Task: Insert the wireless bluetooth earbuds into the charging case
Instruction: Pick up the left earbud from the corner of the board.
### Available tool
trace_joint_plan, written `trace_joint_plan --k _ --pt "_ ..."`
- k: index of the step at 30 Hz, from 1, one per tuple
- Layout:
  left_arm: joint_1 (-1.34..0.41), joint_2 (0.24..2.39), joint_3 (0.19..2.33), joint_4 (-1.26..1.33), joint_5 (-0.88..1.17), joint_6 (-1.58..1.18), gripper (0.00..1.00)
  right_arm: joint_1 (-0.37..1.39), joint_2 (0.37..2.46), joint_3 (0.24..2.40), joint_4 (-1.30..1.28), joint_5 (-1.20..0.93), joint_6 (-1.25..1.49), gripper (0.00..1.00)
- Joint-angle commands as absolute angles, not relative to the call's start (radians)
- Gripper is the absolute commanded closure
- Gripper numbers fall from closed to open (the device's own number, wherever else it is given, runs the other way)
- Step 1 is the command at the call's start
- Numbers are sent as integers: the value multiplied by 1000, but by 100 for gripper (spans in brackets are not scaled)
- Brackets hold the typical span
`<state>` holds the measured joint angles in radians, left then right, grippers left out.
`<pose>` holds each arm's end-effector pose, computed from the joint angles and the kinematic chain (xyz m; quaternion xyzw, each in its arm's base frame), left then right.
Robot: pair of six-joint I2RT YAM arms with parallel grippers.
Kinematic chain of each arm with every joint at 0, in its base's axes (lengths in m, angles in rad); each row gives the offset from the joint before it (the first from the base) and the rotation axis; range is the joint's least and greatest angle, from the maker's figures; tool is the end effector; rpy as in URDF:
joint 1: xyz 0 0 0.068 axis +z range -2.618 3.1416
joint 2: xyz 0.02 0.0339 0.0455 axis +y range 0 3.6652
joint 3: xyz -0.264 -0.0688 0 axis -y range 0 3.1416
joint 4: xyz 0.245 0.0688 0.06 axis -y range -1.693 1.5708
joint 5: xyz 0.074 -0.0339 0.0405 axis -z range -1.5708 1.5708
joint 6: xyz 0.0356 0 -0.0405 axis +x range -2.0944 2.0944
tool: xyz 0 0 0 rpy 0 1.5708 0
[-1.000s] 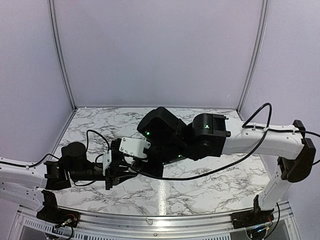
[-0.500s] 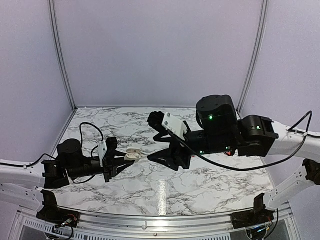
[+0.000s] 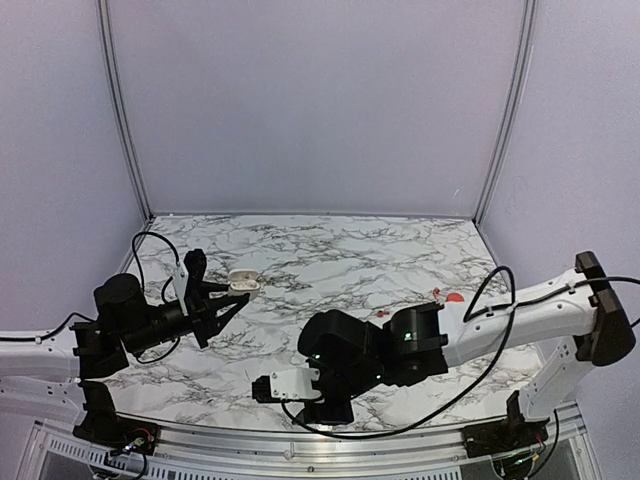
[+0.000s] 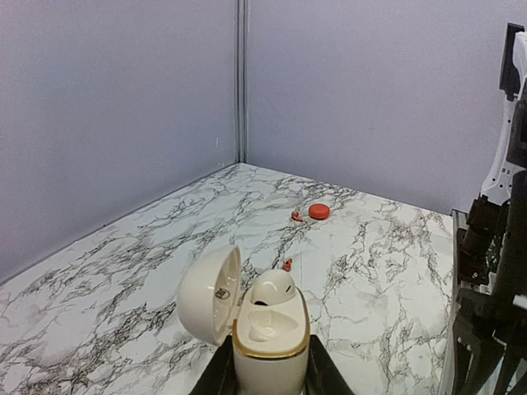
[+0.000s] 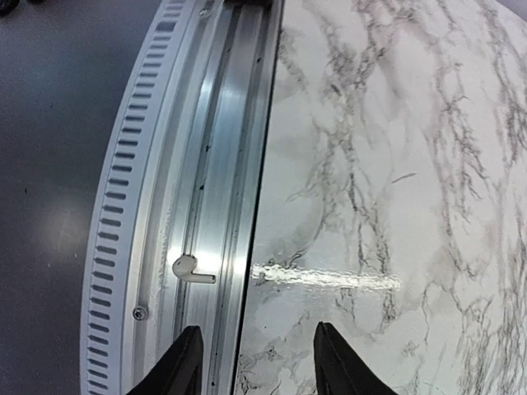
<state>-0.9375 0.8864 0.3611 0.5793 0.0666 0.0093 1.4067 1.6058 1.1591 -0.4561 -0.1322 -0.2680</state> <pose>0.1191 -0.1663 0.2530 0.3349 0.6008 -0.3452 0.6385 0.0515 0.3400 0.2398 -0.7148 0.6150 0.2289 0.2419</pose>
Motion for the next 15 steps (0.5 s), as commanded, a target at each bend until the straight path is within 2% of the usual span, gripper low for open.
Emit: trace_joint_plan --k 1,8,15 --pt "-920 853 348 610 39 -45 100 1434 1709 1260 -537 -212 -388 58" --pt "-904 841 350 585 42 -65 100 1491 1854 1365 -651 -228 -425 63" --pt "-904 828 342 586 55 -72 100 1524 1913 1403 -687 -202 -444 69"
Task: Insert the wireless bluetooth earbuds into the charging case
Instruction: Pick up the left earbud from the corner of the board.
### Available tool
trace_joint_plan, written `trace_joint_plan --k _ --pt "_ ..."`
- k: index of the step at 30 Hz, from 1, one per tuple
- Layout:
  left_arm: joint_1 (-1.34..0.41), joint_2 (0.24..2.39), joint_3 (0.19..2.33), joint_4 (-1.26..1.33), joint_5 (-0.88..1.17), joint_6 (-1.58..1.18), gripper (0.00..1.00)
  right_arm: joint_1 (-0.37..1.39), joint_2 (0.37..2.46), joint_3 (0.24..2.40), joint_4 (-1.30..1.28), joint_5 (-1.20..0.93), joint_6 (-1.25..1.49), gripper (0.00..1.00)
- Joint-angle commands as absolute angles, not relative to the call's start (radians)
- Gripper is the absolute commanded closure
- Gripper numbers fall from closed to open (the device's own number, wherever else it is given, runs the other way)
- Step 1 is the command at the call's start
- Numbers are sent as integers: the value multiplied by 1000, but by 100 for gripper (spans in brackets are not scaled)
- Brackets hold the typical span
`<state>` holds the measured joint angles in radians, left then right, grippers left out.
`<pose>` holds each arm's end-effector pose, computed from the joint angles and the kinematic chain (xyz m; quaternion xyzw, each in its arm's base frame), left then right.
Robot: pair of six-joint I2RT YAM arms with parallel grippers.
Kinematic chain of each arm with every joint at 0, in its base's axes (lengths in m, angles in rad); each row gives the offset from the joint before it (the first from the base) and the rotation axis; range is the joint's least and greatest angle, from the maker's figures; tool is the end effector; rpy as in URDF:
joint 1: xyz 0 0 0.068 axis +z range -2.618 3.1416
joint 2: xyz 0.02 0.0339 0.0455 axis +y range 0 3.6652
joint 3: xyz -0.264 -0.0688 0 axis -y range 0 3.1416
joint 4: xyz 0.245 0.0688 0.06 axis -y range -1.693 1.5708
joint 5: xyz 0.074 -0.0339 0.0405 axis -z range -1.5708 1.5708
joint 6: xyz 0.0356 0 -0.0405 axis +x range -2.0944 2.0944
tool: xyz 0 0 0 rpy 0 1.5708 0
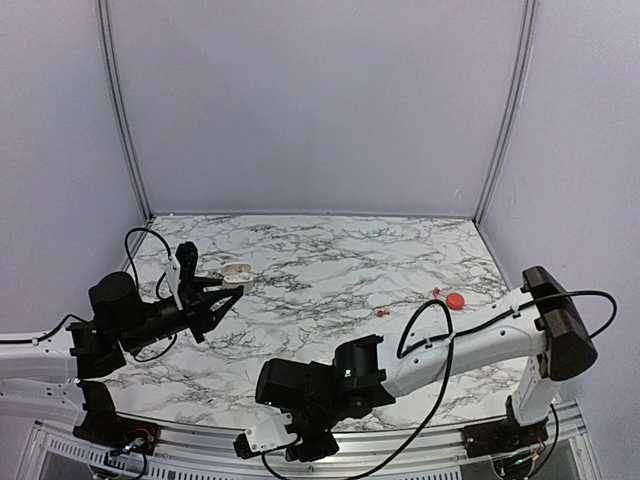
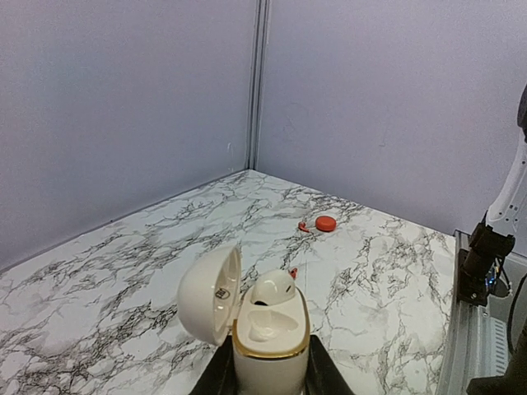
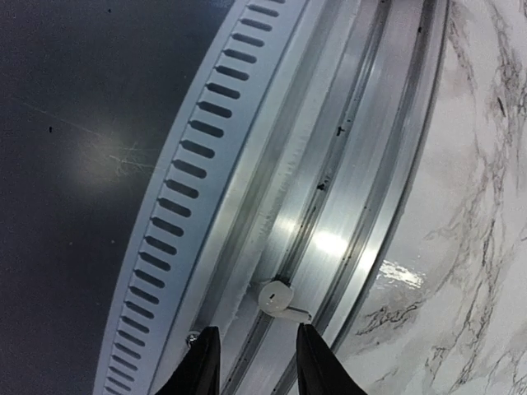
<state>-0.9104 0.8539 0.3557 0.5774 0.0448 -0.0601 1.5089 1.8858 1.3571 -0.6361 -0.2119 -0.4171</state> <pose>0.1212 -0.1587 0.2568 0.2948 0.6112 -0.3560 0.6425 0.0164 0.3863 0.1928 -0.8117 0.5387 0.1926 0.1176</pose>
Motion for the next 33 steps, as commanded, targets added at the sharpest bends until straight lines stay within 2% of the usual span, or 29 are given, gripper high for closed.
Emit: trace_joint_plan --k 1,13,24,33 --pt "-904 824 341 586 55 -71 100 1529 1925 1410 -695 -185 -449 70" --pt "-904 813 336 586 63 -72 100 1551 1996 1451 -705 -52 -436 73" --pt "-904 803 331 587 64 -66 100 1554 2020 1461 -704 -58 -441 68" --pt "-904 790 325 586 72 -64 100 1555 2065 1477 -708 -58 -439 68"
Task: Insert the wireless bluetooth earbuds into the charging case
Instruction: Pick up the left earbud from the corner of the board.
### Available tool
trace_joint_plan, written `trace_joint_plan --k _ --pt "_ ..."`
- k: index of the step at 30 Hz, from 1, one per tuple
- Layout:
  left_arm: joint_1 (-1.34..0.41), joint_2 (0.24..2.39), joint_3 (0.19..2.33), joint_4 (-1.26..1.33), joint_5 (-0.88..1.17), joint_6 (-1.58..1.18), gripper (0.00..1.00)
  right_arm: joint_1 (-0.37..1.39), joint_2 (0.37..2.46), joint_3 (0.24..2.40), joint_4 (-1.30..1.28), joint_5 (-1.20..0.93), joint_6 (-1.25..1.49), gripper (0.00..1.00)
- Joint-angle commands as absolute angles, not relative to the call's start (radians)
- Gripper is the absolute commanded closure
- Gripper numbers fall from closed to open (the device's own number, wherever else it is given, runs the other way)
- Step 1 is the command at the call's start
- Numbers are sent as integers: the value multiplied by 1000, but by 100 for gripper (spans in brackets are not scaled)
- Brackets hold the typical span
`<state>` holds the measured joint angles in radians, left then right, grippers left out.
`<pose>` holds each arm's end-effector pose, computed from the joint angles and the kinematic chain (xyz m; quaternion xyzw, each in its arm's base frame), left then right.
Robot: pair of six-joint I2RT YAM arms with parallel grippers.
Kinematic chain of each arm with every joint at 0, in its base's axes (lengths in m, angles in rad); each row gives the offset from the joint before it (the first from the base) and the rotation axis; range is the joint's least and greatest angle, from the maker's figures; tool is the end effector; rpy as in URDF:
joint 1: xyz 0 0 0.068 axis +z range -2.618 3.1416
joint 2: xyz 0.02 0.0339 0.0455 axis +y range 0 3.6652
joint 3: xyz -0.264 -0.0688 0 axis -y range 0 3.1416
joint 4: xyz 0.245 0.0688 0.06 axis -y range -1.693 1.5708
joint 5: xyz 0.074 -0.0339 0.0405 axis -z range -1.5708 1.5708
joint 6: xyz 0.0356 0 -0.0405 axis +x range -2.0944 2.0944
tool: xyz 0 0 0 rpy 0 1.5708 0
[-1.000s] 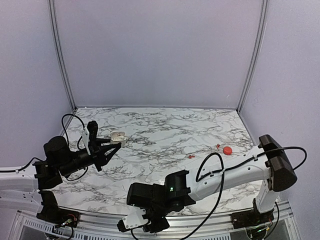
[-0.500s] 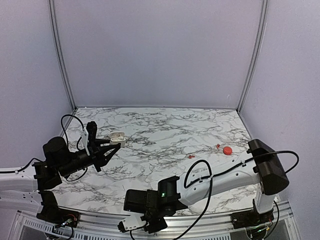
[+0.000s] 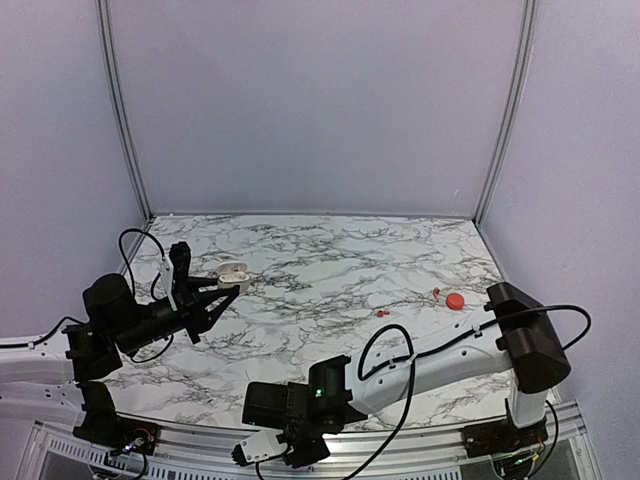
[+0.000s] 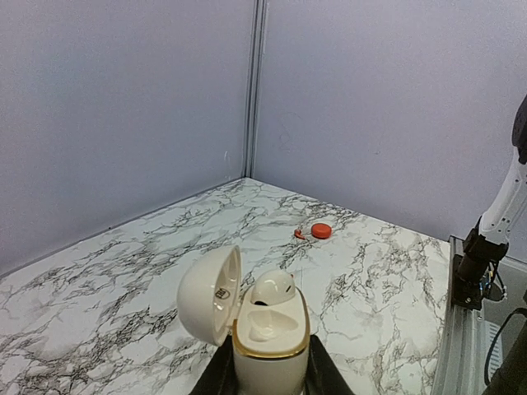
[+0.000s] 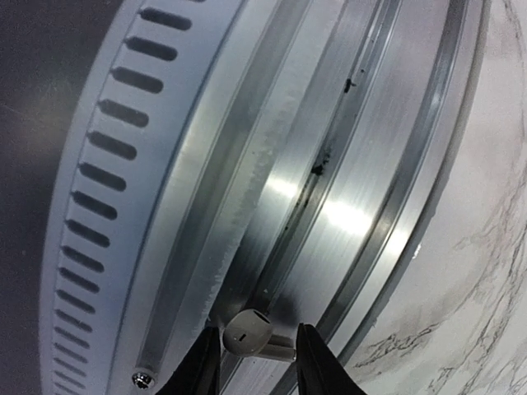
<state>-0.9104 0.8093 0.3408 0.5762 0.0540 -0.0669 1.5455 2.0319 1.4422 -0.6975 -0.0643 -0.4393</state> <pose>0.1165 -0.1532 0.2593 0.2917 0.6010 -0.3651 0.6483 0.0080 0.4050 0.1584 -0.8310 0.5371 0.1013 0.1035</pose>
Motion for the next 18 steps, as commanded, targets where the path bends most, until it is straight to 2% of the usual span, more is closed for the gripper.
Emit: trace_joint_plan --k 1,8,13,18 --pt "-904 790 325 586 73 -64 100 1555 2070 1477 -711 -58 -438 68" --pt "-904 799 325 586 74 -59 100 1555 2077 1465 -719 -60 -434 72" --pt "-904 799 325 587 74 -53 100 1555 2071 1463 -724 -59 -422 82" --pt "-904 796 325 586 71 -54 100 1530 2035 1476 -711 -84 -394 85"
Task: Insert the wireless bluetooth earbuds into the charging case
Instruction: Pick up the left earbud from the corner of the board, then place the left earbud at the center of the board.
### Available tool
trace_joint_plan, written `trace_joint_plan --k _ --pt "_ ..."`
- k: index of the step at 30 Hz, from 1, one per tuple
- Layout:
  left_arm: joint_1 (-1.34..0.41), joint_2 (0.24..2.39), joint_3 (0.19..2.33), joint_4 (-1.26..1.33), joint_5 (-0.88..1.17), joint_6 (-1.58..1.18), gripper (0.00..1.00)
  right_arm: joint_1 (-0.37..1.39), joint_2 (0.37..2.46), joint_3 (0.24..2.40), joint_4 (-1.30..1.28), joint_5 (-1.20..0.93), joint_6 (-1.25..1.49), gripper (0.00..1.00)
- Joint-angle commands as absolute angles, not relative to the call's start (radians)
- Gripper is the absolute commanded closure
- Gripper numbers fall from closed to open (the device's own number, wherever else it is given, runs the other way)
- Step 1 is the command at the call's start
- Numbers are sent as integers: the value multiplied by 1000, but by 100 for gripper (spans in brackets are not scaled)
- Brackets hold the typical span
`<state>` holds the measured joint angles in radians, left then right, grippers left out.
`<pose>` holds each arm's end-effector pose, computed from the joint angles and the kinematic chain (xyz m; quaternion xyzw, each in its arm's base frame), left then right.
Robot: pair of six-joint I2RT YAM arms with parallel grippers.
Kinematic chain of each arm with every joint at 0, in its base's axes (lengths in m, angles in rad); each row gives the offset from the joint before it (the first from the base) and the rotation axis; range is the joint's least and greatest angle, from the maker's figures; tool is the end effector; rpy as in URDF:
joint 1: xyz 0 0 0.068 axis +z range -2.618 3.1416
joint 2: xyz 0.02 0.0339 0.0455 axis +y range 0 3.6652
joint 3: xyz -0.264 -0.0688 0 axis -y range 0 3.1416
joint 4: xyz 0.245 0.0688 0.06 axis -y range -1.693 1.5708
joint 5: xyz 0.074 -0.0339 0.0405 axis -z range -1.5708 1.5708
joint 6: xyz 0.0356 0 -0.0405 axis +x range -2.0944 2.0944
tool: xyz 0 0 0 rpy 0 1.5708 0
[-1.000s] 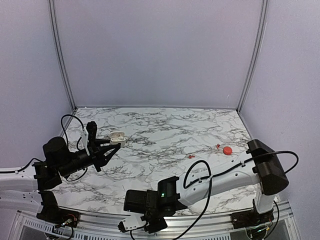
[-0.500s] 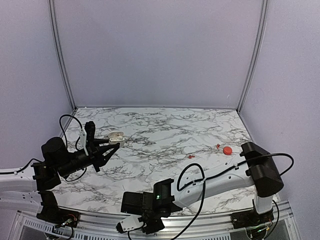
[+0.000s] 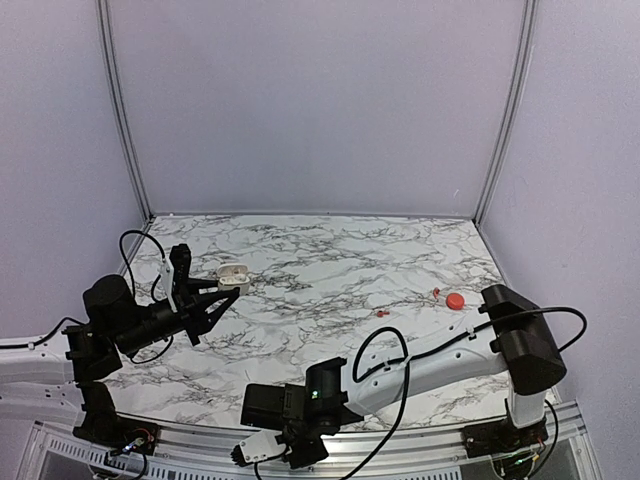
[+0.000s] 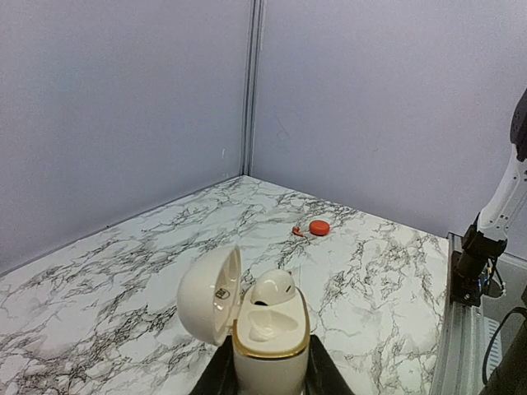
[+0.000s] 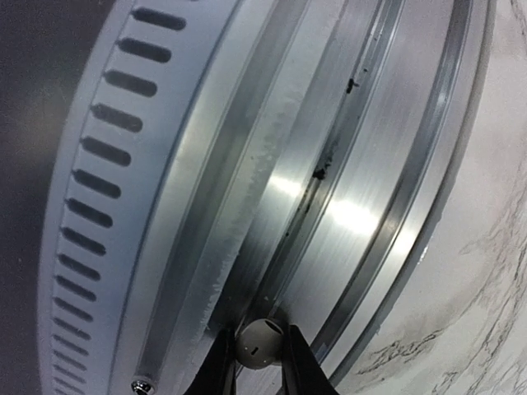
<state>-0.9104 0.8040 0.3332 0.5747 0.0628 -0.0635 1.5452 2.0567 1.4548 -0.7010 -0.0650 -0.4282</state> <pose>0.1156 -0.1525 0.2573 0.2962 0.6004 -0.3660 0.6464 0.0081 0.4081 0.1521 -0.8287 0.5426 0.0980 0.0961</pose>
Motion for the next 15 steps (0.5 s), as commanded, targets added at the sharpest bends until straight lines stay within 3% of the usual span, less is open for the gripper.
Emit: trace_joint_plan --k 1,15 --pt "-904 795 325 586 68 -53 100 1518 2024 1478 -706 -89 -382 85" --pt "-904 788 322 588 17 -59 100 1262 1803 1315 -571 -61 -53 86"
